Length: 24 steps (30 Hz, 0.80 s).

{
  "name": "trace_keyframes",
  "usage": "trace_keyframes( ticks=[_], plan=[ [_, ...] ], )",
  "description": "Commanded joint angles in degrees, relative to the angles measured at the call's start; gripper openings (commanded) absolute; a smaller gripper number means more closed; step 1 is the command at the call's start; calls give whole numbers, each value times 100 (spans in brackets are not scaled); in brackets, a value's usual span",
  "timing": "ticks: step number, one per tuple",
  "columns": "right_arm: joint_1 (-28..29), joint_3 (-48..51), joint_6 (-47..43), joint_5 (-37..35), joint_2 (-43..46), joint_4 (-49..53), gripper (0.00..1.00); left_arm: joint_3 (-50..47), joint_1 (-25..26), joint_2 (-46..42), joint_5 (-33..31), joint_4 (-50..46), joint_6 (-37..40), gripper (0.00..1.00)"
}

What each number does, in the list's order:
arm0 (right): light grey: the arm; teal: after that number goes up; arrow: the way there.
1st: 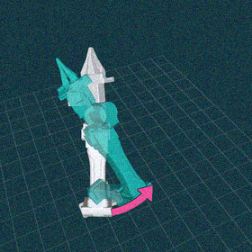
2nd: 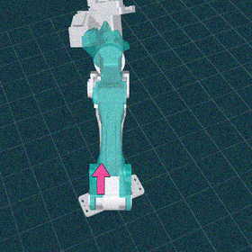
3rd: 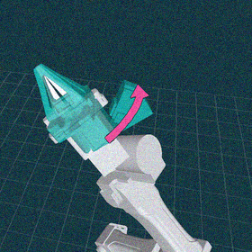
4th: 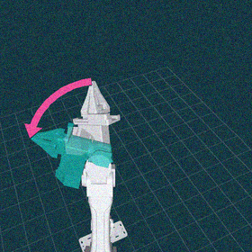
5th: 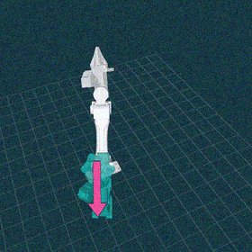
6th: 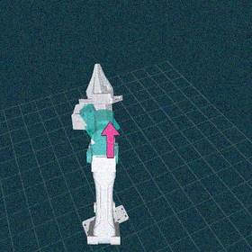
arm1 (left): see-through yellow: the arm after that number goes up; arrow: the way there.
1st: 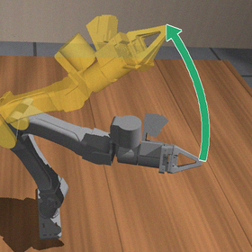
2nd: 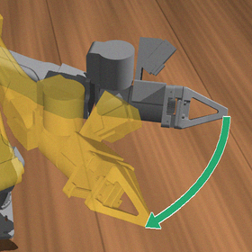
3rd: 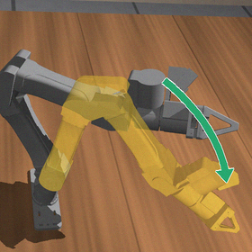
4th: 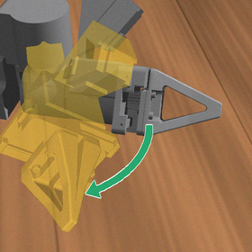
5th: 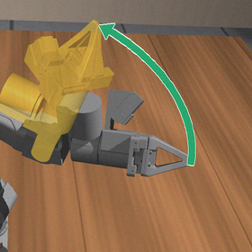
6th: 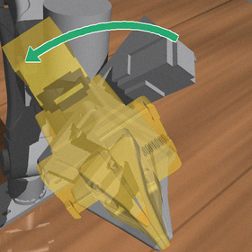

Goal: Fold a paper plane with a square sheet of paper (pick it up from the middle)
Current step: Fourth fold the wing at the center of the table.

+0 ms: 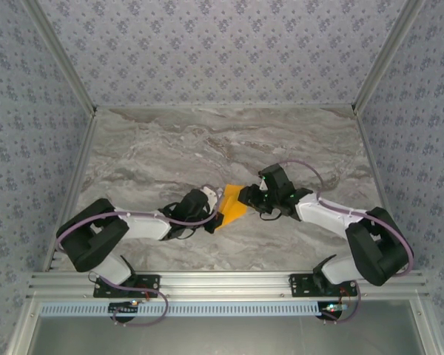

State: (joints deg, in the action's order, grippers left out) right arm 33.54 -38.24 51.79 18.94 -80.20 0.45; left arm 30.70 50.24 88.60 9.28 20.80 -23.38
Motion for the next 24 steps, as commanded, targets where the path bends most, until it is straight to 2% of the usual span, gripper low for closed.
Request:
trace_keyframes(
  ticks=[1,24],
  plan=[
    [5,57,-425,67,-90,-105,39,325,-79,-160,347,-466,131,2],
    [41,-46,-923,127,-851,-609,38,718,-418,348,1379,-592,-1089,1]
  ],
)
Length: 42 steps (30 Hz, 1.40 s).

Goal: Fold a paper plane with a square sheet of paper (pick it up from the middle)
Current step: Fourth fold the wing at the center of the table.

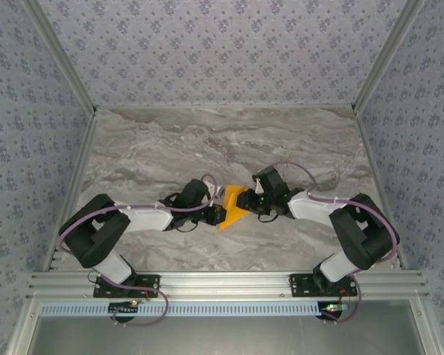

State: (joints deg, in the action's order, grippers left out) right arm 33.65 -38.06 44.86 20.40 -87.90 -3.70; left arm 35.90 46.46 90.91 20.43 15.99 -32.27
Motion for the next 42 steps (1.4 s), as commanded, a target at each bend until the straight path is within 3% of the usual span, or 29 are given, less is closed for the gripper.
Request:
trace_keyframes(
  ticks=[1,25,42],
  plan=[
    [32,-51,-263,-11,-86,-234,38,206,-48,149,294,-112,-237,0],
    [-51,-160,-335,72,-557,-396,42,335,-216,581,535,-25,-790,0],
    [49,-333,-244,-110,-840,-171,47,-287,-226,413,263,933,-1395,0]
  ],
)
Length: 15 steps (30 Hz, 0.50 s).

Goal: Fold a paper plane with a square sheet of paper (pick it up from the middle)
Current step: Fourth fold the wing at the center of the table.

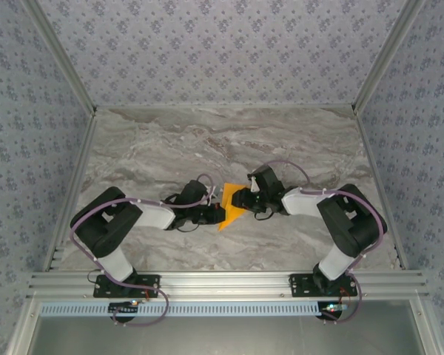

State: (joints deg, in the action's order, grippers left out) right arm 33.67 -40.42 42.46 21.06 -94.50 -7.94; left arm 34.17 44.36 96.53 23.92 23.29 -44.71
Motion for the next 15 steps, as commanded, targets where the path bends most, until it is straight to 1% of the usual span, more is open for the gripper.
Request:
trace_keyframes(
  ticks=[1,6,15],
  plan=[
    [54,-120,-16,-209,-199,301,47,-163,-16,-167,-105,272,-192,1],
    [98,-244,-17,-359,-311,583,48,-290,-16,-273,-224,378,-275,1],
    [119,-193,19,-445,-355,638,48,-428,-44,-372,-371,483,-417,1]
  ],
)
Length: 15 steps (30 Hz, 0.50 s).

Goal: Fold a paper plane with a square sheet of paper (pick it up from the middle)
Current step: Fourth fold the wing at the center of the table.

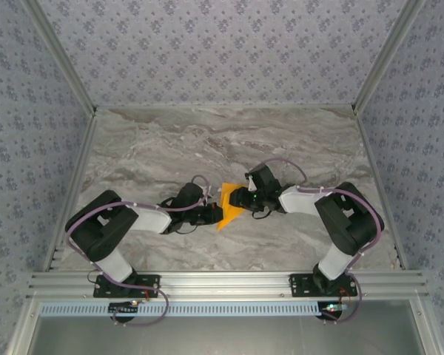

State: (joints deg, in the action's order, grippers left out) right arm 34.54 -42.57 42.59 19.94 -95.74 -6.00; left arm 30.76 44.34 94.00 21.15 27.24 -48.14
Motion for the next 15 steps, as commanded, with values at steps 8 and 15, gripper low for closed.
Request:
trace_keyframes(
  ticks=[8,15],
  plan=[
    [103,-182,13,-595,-390,900,52,-107,-78,-53,-94,106,-117,1],
    [219,-525,79,-958,-652,1576,52,-33,-89,-102,-80,-68,-66,6]
  ],
)
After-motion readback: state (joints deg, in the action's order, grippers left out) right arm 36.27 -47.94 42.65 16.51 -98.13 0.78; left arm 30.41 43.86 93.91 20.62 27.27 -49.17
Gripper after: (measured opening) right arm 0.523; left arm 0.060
